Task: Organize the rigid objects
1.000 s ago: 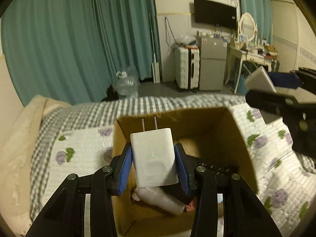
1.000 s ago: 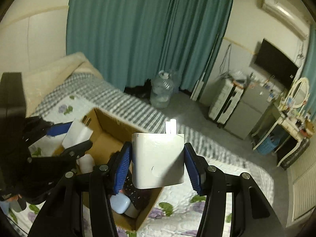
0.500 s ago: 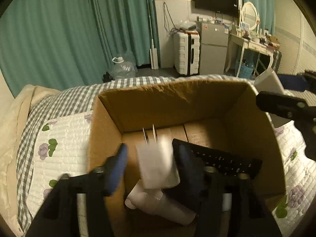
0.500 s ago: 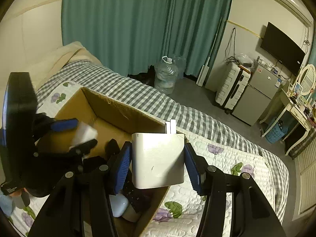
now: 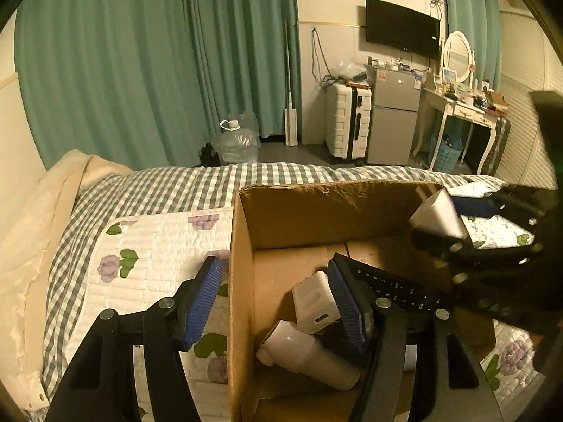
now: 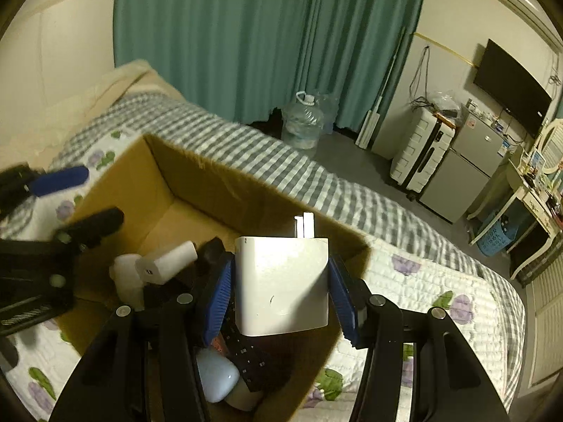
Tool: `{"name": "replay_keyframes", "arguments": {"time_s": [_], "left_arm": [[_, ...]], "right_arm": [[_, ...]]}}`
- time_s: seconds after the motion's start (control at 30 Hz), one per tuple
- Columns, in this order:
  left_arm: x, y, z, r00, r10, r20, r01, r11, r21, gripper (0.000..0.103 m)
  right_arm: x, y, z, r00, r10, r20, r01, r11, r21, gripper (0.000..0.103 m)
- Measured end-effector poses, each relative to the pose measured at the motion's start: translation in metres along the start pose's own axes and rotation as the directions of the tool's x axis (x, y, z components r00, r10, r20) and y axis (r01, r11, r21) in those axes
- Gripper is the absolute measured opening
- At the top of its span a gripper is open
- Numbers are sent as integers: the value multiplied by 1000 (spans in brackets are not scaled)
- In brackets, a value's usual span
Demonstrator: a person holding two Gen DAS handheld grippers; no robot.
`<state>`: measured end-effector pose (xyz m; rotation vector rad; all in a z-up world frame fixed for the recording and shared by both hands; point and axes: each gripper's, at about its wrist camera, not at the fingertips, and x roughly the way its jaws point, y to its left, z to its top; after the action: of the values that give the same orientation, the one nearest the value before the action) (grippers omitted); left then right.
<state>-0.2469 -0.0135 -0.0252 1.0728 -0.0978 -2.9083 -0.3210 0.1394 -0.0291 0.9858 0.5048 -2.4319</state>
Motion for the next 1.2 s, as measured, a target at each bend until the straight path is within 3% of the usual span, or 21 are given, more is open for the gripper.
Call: {"name": "replay_keyframes", "arguments": {"time_s": [0.33,0.4,0.6,0.73,0.97,1.1,1.2], "left_arm": [[1,-2,-4,1000,1,10,-2,1000,22,65],[-5,-5,-3,1000,5,23,-6,1000,28,65],[-48,-9,8,992,25,122,-27,999,16,65],[-104,-8,18,972,35,230,-37,999,5,71],[-204,-4,19,920,54,389,-70,997,27,74],[-246,-4,11,885,63,462,-84,996,24,77],[-265,-5,-1,869,53,492,-83,996,39,77]], "right_arm": [[17,4,-6,1000,-13,-16,13,1000,10,54],[7,0,-6,1000,-22,17,21,999,33,66],[-42,-2,-2,994,-71,80,65,995,71,69],[-100,-1,3,980,-118,160,101,988,114,77],[-224,18,-9,921,-168,351,91,970,227,91],[-262,33,-30,898,-217,382,130,962,241,98],[-280,35,-47,884,-237,402,129,952,278,103]]}}
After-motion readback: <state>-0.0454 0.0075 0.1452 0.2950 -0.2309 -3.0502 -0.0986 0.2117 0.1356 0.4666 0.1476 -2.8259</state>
